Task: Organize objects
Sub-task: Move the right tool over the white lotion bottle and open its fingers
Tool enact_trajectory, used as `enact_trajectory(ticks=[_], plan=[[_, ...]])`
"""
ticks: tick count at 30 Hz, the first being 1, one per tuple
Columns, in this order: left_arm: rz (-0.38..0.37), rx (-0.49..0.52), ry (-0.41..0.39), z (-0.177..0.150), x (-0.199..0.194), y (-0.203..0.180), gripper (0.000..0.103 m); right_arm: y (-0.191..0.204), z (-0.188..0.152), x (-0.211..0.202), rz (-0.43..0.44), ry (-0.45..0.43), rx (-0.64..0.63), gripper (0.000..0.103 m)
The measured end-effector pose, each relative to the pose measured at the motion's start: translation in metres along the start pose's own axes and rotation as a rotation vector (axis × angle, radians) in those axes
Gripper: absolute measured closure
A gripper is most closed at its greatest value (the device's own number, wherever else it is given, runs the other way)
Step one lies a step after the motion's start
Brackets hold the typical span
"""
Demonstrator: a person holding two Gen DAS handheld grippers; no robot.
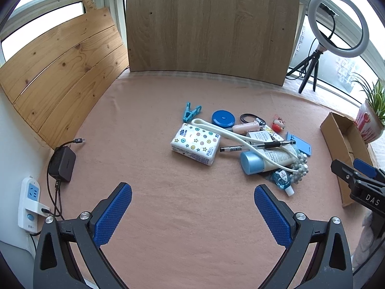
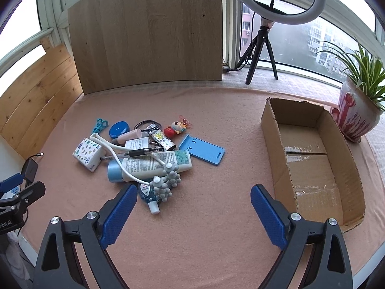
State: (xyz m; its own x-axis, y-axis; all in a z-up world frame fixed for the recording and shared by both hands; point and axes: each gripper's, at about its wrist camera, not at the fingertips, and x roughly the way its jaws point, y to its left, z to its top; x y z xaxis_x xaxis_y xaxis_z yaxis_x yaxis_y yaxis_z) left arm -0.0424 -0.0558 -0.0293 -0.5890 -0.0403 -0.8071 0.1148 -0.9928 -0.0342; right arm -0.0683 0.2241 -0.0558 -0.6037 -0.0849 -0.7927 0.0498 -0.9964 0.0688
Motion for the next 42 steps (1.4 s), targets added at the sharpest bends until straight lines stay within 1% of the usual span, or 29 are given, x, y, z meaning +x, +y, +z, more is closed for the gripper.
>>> enact_trajectory(ticks=[3,5,7,10,11,12,15,18,22,26,29,35,37,39,42], plan=[[0.014,-0.025,-0.002,-0.001,0.0,0.009,0.0,0.005,0.014,0.016,0.041,0.026,-0.025,0.014],[0.024,-0.041,-0.002,-0.003,-0.001,0.015,0.0,0.008,0.024,0.031,0.081,0.07,-0.03,0.023],[0.032,-0.059,0.001,-0.007,-0.002,0.021,0.0,0.011,0.033,0.047,0.146,0.131,-0.019,0.038],[0.046,-0.086,0.006,-0.014,-0.004,0.029,0.0,0.014,0.044,0.069,0.201,0.2,-0.003,0.043],[0.051,-0.096,0.007,-0.016,-0.005,0.033,0.0,0.015,0.047,0.076,0.201,0.213,-0.004,0.044],[0.057,-0.107,0.008,-0.019,-0.006,0.036,0.0,0.016,0.052,0.082,0.198,0.226,-0.008,0.048],[0.073,-0.138,0.011,-0.026,-0.009,0.047,0.0,0.017,0.064,0.102,0.227,0.28,-0.001,0.056],[0.091,-0.163,0.011,-0.033,-0.013,0.056,0.0,0.021,0.075,0.117,0.25,0.328,-0.016,0.057],[0.105,-0.188,0.014,-0.04,-0.016,0.064,0.0,0.031,0.084,0.134,0.223,0.378,-0.078,0.058],[0.112,-0.198,0.017,-0.044,-0.018,0.065,0.0,0.035,0.084,0.152,0.23,0.444,-0.09,0.062],[0.113,-0.198,0.02,-0.045,-0.019,0.064,0.0,0.036,0.082,0.16,0.226,0.465,-0.092,0.062],[0.099,-0.182,0.028,-0.043,-0.017,0.056,0.0,0.025,0.076,0.163,0.271,0.486,-0.029,0.062],[0.092,-0.173,0.027,-0.041,-0.016,0.052,0.0,0.021,0.071,0.162,0.288,0.509,-0.011,0.062],[0.087,-0.166,0.026,-0.04,-0.016,0.049,0.0,0.019,0.062,0.157,0.309,0.532,-0.012,0.062],[0.08,-0.153,0.027,-0.038,-0.014,0.046,0.0,0.023,0.047,0.146,0.322,0.541,-0.037,0.062]])
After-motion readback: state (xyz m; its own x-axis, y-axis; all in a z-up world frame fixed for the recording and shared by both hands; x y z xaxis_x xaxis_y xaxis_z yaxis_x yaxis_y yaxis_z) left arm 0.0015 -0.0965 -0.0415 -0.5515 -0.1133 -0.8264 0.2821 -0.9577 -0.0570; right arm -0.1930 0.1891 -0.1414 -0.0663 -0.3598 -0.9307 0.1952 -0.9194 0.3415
